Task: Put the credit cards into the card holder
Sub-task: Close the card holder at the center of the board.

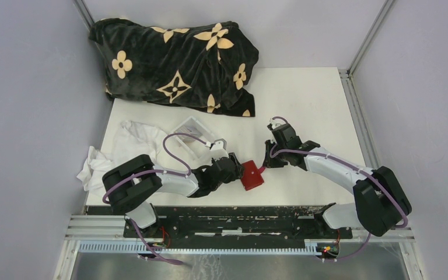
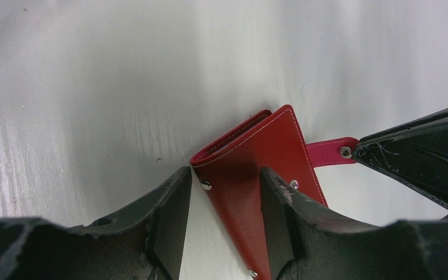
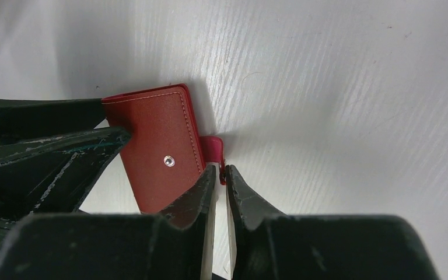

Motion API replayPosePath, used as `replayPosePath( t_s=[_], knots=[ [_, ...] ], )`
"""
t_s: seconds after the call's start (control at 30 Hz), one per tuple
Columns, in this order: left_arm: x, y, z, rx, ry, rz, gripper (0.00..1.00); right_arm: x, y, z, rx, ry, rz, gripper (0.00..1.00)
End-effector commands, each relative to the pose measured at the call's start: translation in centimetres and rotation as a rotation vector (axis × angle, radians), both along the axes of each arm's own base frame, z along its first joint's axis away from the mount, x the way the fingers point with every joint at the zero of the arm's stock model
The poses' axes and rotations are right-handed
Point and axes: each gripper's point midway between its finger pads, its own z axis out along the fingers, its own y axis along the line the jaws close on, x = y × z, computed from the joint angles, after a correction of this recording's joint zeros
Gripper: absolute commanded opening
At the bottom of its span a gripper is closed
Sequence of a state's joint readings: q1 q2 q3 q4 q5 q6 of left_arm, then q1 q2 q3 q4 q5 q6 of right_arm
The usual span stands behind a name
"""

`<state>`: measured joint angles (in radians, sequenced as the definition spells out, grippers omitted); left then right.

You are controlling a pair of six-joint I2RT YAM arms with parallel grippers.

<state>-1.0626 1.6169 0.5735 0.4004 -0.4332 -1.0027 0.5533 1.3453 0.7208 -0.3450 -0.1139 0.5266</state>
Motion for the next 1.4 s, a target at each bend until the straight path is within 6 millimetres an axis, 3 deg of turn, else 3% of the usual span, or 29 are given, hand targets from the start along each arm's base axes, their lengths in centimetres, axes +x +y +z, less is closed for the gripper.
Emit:
replayPosePath(
  t_s=[0.0, 0.57, 1.37],
  knots=[
    [0.2, -0.9, 0.6, -0.023, -0.006, -0.010, 0.55, 0.4, 0.3, 0.1, 0.020, -0.010, 0.000, 0.16],
    [0.0, -1.1, 0.1, -0.030, 0.004, -0.018, 0.51, 0.2, 0.6, 0.5, 0.030, -0.017, 0.015, 0.03],
    [-0.3, -1.7, -0.3, -0.029, 0.020, -0.047, 0.49, -1.3, 4.7, 0.3, -0.045, -0.037, 0.119, 0.01]
  ],
)
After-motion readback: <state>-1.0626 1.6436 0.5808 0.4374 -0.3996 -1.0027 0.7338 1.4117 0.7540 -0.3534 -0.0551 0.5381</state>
